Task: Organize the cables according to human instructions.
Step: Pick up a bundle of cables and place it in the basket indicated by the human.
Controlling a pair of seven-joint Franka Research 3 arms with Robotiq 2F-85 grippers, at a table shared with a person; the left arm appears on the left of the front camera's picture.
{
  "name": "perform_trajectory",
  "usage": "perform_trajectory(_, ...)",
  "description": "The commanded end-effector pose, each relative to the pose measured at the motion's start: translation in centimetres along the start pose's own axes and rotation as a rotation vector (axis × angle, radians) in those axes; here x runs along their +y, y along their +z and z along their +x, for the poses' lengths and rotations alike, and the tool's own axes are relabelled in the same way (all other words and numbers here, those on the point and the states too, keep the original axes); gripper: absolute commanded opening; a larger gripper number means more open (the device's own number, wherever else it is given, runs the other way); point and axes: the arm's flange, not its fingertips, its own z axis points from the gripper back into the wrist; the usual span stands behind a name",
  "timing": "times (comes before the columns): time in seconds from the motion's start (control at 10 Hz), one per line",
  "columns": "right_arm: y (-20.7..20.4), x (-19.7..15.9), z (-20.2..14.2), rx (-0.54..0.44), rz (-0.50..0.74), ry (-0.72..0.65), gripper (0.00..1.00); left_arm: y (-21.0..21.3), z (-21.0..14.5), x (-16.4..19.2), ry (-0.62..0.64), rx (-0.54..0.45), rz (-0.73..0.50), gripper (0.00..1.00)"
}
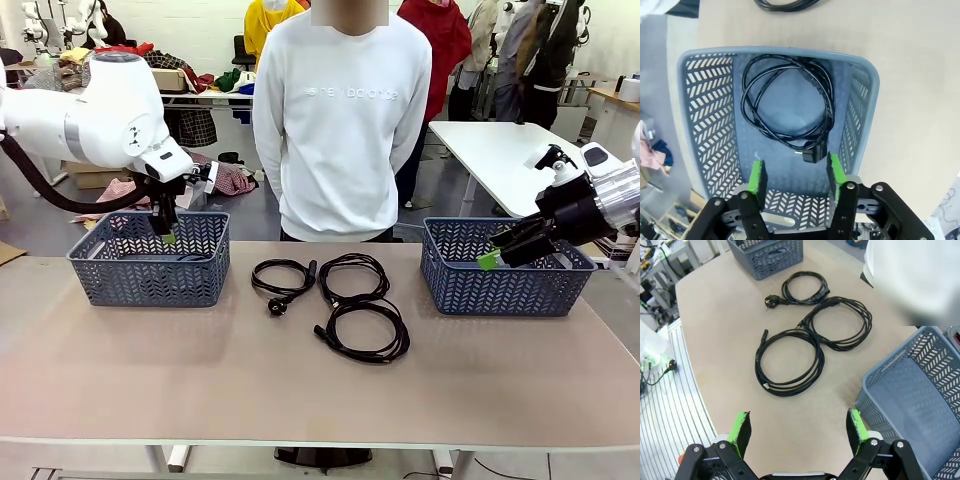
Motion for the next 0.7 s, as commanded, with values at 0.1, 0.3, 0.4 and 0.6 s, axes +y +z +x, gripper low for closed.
perform_trajectory(0.1,-0.19,-0.35,0.04,-0.028,0.01,0.022,1.0,0.54,0.01,0.22,0.018,-0.022,-0.032,0.98)
perform_trajectory(0.3,-0.19,-0.35,0.04,-0.028,0.01,0.022,1.0,0.66,-0.01,0.01,0.017,-0.025,-0.037,1.0)
perform_trajectory(0.4,-0.19,-0.35,0.04,-0.028,0.01,0.022,1.0,0.74,-0.01,-0.06,0.017,-0.026,-0.037,1.0)
perform_trajectory(0.6,-0.19,-0.35,0.04,-0.028,0.01,0.022,1.0,0.82,-0.36,0.01,0.042,-0.044,-0.031,1.0)
